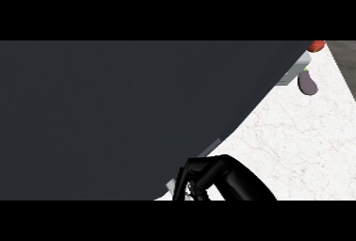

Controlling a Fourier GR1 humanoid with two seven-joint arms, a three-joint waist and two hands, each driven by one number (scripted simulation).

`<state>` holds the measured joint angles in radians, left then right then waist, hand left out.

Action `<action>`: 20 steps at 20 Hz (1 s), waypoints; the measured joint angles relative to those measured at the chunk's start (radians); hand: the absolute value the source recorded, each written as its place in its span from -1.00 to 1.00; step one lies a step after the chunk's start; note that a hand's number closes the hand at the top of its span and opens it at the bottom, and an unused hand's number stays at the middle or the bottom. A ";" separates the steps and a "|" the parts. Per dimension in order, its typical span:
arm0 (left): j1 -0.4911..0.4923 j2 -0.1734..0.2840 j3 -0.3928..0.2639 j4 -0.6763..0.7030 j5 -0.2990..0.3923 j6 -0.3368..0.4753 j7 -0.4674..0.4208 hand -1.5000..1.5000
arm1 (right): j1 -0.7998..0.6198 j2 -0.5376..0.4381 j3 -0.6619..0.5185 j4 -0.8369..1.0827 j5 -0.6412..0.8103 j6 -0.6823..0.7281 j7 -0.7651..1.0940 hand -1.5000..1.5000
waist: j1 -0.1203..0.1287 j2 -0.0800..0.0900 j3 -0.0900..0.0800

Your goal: Pick up the bottled water, place it into the cabinet and close the cabinet

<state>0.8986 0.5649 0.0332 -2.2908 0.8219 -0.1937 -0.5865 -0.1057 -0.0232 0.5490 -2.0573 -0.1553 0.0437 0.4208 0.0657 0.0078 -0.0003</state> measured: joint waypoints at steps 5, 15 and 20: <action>0.057 0.003 0.093 0.001 0.079 -0.087 -0.002 -1.00 | -0.220 0.016 -0.108 0.143 -0.156 -0.065 0.002 1.00 | -0.012 -0.004 0.000; 0.176 -0.066 0.236 0.012 0.150 -0.253 0.007 -1.00 | -0.514 0.003 -0.354 0.498 -0.313 0.059 -0.045 1.00 | -0.026 -0.008 0.001; 0.189 -0.088 0.304 0.036 0.197 -0.313 0.031 -1.00 | -0.587 -0.008 -0.388 0.625 -0.329 0.151 -0.081 1.00 | -0.038 -0.017 0.004</action>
<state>1.0876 0.4766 0.3371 -2.2549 1.0185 -0.5068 -0.5552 -0.6923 -0.0309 0.1607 -1.4328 -0.4841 0.1949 0.3396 0.0279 -0.0087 0.0037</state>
